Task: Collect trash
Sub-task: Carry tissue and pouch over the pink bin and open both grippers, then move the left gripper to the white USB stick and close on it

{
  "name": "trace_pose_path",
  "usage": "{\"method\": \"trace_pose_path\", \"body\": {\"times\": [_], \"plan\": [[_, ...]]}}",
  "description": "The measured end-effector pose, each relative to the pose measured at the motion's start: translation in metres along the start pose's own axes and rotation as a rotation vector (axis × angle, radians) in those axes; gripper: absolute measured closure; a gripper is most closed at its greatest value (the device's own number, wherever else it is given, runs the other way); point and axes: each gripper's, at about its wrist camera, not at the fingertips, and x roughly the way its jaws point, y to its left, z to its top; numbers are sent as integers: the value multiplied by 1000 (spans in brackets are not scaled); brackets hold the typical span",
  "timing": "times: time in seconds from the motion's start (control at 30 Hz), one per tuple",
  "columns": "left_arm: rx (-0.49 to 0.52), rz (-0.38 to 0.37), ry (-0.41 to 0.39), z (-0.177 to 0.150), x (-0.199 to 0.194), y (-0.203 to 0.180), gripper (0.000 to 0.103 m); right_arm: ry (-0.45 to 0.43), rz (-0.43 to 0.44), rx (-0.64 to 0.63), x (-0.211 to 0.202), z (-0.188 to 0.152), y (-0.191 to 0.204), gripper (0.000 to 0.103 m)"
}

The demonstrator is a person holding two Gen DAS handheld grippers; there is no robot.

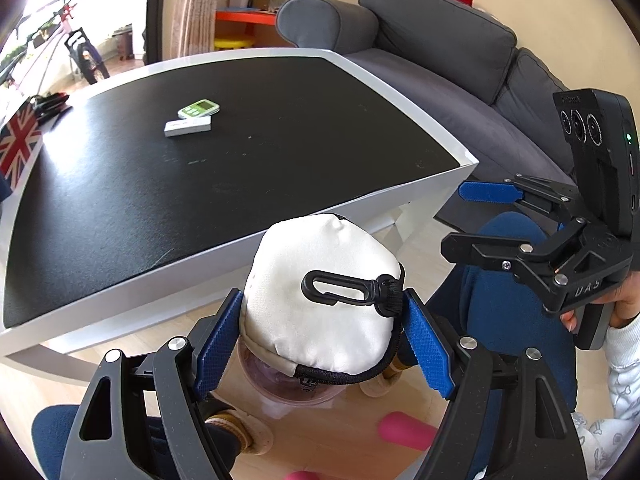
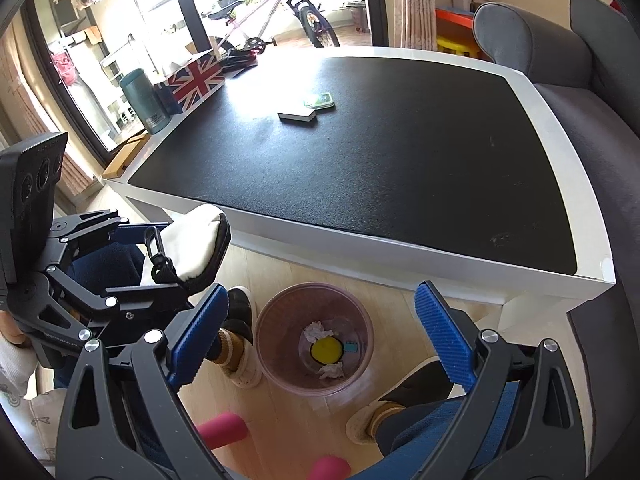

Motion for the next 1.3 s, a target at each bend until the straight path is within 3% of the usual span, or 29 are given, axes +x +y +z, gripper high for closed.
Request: {"method": "trace_pose_path", "body": {"times": [0.07,0.1,0.2,0.83,1.3], "plan": [[5,-4,-9,2,-1,-2,21,-8,-4,5,-2,1,-3,10],[4,-3,-17,3,-1,-2,11,-10,-6,7,-3,1,-3,10],[-6,7,-32,6,-3,-1,8,-14,-12,10,-4,2,-5,9],[-47,48,-47,13,-14,16,8,-4,3,-2,-1,8,0,9],[-86,110,-73,51,-24,54,8,-22,32,-41,8,54,2,9]]}}
